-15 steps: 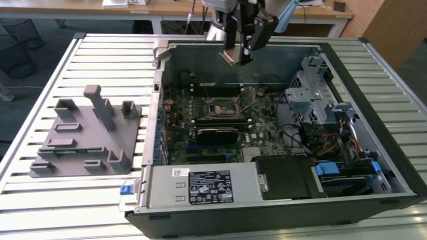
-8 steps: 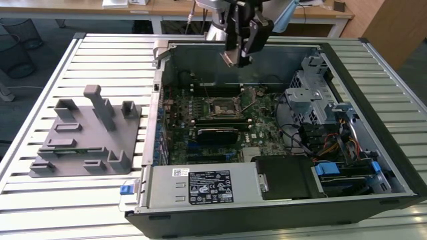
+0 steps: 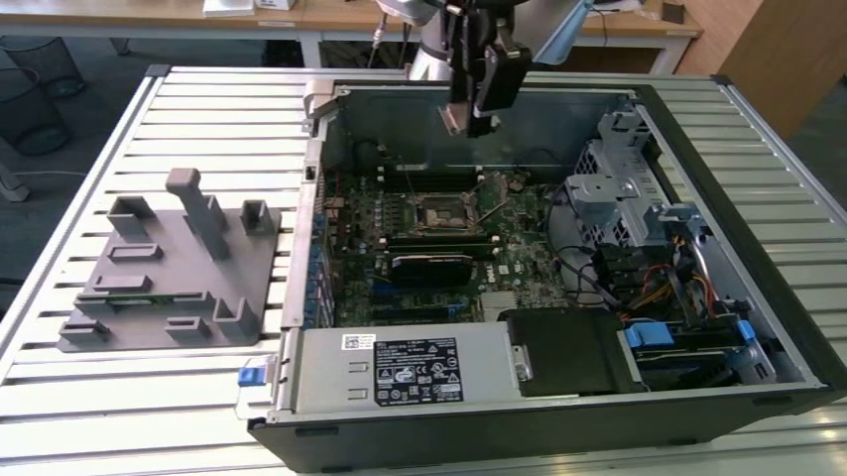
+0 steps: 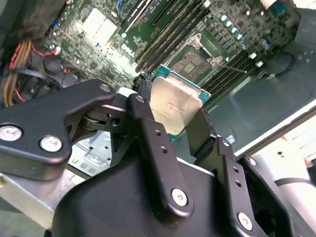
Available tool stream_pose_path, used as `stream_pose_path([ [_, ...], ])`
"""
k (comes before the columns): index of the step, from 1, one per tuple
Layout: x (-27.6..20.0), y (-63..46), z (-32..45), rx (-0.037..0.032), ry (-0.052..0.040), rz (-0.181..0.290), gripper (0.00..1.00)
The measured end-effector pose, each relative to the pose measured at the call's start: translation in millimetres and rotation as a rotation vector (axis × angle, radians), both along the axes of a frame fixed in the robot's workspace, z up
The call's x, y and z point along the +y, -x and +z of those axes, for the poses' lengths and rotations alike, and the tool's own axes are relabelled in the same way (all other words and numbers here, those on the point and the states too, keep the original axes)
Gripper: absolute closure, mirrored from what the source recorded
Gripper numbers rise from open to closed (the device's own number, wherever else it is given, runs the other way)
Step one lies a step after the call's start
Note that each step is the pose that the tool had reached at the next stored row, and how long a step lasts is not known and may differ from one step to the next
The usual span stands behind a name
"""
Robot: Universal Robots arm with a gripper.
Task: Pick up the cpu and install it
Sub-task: 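Place the cpu into insertion slot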
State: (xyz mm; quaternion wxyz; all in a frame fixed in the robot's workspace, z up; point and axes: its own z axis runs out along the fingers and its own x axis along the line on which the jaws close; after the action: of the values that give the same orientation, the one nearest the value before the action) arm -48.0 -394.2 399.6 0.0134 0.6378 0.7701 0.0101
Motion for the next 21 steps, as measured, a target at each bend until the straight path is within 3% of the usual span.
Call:
stream_pose_path([
  [5,0.2,0.0,-1.6,-0.0009,-0.0001,-0.079,0.47],
  [11,1.8,0.0,-3.1,-0.0031,0.0,-0.141,0.47],
  [15,7.8,0.0,-5.1,-0.0037,0.0002,-0.137,0.47],
  [19,8.4,0.1,-10.4,-0.0045,0.0002,-0.074,0.47],
  [21,13.5,0.1,-14.1,-0.005,-0.0001,-0.072,0.47],
])
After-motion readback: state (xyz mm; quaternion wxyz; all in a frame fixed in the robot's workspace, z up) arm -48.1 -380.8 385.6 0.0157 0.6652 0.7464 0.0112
